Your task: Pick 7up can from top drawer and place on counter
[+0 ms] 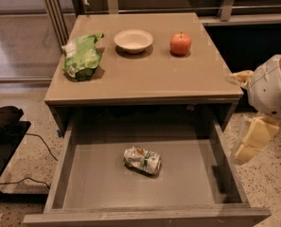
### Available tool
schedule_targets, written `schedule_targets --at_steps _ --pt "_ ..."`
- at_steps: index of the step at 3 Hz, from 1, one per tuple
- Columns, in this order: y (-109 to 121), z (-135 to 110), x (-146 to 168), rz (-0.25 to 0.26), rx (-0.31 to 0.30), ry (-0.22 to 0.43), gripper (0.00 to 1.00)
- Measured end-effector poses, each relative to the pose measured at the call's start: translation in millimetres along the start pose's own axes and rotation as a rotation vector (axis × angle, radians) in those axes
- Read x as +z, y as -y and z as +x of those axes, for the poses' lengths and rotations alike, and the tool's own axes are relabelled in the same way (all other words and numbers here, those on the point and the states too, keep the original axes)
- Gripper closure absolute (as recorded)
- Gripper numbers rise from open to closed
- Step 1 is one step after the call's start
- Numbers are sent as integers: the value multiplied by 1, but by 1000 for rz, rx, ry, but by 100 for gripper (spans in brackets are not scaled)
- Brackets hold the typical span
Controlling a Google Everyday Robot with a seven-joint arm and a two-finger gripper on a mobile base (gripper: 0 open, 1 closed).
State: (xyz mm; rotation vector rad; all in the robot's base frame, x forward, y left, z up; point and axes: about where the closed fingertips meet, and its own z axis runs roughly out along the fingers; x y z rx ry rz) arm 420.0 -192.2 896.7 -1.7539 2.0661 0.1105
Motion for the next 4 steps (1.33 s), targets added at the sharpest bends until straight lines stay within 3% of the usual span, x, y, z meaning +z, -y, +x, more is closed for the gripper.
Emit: schedule_targets --at_steps 1,2,3,4 --pt "-22 6 52 -10 -2 134 0" --pt "-18 -9 100 41 8 191 0" --pt "-18 -9 100 41 8 191 0" --pt "-27 -22 129 -16 -11 245 0"
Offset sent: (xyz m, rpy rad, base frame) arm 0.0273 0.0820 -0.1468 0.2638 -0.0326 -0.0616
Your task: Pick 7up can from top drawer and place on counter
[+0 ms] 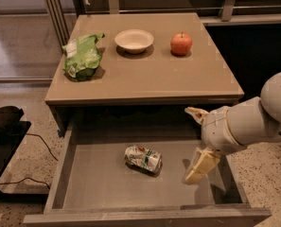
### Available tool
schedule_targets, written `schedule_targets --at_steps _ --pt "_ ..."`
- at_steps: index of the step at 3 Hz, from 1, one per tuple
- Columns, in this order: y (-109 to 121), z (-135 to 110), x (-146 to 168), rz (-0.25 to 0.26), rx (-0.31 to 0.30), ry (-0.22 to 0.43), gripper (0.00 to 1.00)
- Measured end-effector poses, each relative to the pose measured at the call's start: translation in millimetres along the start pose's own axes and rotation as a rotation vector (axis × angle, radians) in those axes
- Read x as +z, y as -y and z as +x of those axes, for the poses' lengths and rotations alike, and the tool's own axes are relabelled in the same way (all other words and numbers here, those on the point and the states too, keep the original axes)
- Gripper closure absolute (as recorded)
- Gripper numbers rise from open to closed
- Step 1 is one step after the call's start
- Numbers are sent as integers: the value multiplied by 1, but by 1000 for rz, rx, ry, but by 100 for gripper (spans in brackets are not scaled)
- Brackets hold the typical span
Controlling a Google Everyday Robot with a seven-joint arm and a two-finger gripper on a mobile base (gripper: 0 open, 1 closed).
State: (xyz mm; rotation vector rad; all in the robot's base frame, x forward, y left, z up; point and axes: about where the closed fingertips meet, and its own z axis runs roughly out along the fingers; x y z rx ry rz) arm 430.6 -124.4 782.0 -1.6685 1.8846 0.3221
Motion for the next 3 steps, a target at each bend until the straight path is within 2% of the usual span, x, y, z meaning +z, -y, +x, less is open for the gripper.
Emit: schedule_targets --at_steps 1,2,3 --pt "-14 -7 46 -65 2 56 0" --pt "-27 -6 82 -97 58 112 0" --pt "-34 -4 111 -78 109 135 0"
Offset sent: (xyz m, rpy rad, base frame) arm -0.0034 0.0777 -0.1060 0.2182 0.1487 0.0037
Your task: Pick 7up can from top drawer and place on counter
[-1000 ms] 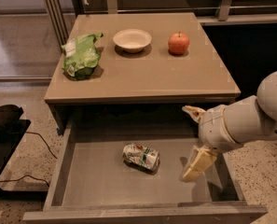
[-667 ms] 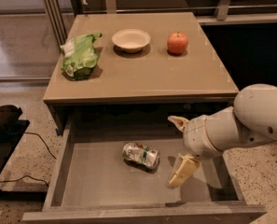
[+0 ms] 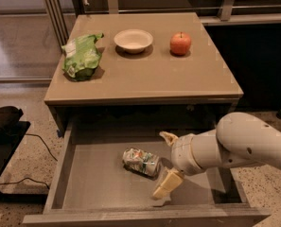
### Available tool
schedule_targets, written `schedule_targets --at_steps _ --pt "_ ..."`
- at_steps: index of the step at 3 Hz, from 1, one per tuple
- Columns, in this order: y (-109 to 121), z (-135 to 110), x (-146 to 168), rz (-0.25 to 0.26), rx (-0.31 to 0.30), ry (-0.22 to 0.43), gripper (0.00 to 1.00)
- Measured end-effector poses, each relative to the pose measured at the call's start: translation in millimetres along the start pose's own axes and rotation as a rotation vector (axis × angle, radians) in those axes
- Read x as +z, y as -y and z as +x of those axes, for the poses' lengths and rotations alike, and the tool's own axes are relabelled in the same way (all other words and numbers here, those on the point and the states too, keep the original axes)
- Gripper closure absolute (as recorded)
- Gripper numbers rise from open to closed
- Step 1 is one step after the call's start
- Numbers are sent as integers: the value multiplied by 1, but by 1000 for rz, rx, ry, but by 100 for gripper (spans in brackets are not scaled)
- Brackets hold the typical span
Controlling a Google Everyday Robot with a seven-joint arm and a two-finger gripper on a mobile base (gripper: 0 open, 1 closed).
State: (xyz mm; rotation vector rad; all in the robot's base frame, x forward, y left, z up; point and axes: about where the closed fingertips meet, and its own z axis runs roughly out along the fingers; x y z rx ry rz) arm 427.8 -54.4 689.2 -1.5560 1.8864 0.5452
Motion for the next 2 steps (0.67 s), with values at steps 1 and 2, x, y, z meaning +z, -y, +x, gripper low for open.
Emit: schedule_targets --at_steps 1,2 --pt "12 0 22 62 10 -1 0" --pt "27 0 47 130 12 -23 0"
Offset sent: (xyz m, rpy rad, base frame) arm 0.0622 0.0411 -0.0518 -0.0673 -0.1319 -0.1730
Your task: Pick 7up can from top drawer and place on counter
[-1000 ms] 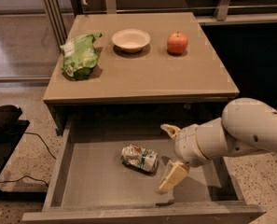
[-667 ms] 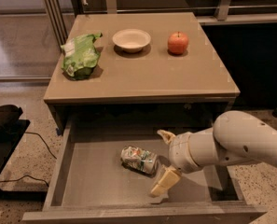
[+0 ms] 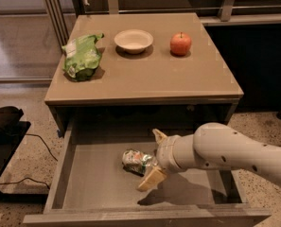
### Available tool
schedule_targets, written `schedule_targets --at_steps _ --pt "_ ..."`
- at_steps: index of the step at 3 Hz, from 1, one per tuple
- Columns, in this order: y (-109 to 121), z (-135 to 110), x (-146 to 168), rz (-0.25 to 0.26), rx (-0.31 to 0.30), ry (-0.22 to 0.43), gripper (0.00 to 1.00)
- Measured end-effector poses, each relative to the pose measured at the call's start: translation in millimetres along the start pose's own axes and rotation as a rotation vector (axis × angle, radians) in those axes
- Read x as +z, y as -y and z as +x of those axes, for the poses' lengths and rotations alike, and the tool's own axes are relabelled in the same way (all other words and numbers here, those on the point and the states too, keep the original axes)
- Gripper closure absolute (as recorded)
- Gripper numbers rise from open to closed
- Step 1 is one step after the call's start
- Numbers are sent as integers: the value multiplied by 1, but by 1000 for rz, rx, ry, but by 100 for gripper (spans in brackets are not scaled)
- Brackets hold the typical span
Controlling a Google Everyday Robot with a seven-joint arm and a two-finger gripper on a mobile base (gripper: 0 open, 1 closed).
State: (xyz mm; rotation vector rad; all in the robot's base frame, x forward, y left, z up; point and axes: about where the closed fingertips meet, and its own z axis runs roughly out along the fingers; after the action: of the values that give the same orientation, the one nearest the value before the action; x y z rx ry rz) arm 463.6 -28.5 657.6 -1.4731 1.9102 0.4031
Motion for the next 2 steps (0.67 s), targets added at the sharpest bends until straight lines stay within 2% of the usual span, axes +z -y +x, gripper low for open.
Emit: schedule_targets --at_steps 1,2 --pt "-5 9 26 6 8 -21 0" --pt "-10 20 46 -12 21 -38 0"
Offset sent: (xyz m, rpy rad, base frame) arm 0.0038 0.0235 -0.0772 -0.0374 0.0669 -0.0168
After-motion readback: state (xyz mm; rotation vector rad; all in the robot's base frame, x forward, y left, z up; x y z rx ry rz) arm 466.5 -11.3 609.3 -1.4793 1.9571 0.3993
